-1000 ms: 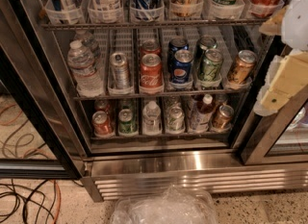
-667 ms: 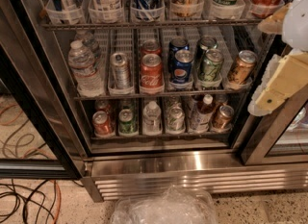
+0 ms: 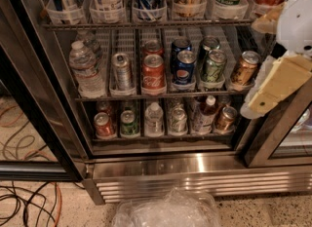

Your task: Pick pepsi can from top shelf of fridge

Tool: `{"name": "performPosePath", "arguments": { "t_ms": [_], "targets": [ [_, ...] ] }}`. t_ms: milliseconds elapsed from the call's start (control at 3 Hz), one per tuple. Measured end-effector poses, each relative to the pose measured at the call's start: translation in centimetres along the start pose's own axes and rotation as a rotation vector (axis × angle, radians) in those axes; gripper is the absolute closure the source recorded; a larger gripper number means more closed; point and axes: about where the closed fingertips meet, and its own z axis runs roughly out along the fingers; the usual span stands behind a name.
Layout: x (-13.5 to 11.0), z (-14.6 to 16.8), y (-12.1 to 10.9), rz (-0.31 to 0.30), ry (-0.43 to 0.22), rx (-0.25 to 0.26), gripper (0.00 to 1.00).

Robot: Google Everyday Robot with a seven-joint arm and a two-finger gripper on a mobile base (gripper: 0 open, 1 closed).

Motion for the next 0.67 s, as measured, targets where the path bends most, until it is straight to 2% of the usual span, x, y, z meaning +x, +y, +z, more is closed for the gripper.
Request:
{"name": "performPosePath", "arguments": {
  "t_ms": [333,667],
  "targets": [
    [-4.5,-0.1,1.5,-0.017,-0.077,0.043,0.0],
    [-8.6,-0.9,3.0,0.012,-0.153,0.109,0.0]
  ]
}}
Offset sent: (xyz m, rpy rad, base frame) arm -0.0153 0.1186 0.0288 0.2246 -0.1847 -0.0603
